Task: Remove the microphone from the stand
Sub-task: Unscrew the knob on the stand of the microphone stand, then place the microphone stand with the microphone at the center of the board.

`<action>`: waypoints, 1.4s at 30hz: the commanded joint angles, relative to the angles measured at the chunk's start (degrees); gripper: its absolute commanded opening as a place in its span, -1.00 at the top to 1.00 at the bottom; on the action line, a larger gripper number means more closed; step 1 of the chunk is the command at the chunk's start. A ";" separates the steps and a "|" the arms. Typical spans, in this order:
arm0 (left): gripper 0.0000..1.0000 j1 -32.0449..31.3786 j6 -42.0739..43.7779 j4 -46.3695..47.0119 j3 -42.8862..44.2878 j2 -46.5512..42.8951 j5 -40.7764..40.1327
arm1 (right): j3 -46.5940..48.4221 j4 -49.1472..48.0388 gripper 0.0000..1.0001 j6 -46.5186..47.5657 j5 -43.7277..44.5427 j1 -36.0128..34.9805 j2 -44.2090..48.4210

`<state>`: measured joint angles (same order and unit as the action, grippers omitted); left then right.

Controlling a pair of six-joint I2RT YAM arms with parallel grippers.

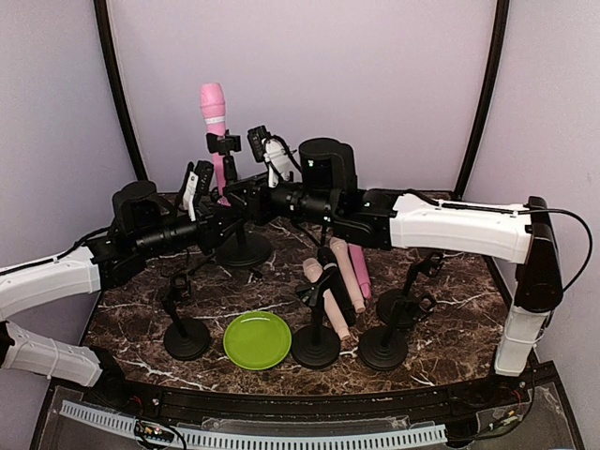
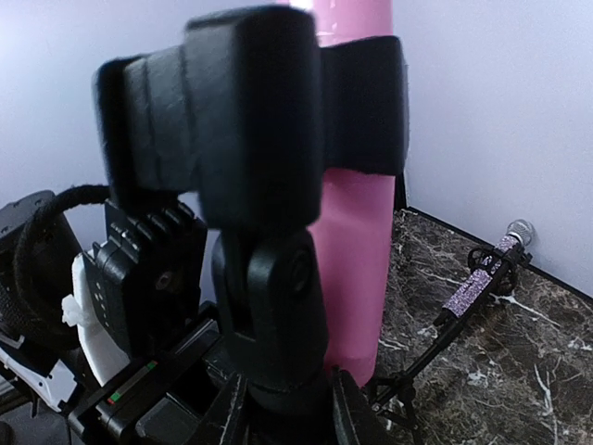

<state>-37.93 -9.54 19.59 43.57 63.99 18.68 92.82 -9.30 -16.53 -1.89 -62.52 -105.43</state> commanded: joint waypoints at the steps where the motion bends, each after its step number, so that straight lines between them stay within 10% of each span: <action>1: 1.00 0.06 1.40 5.27 3.56 -0.82 2.93 | 1.80 -1.16 0.63 0.71 -1.22 -0.51 -0.10; 20: 1.00 0.05 1.34 6.95 7.98 2.25 29.79 | -9.68 -19.80 0.87 -9.41 -51.76 9.87 8.62; 32: 1.00 0.10 3.52 5.27 7.90 1.21 26.81 | -21.48 -27.02 -0.44 -11.52 -43.68 15.36 16.40; 42: 1.00 -1.65 6.50 -1.12 11.57 4.23 30.65 | -13.32 -19.40 -0.78 -6.53 -41.31 18.78 16.25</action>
<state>-38.59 -5.96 18.13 50.76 68.16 46.28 73.12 -30.94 -26.13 -43.66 -44.18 -88.53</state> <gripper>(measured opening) 0.173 0.875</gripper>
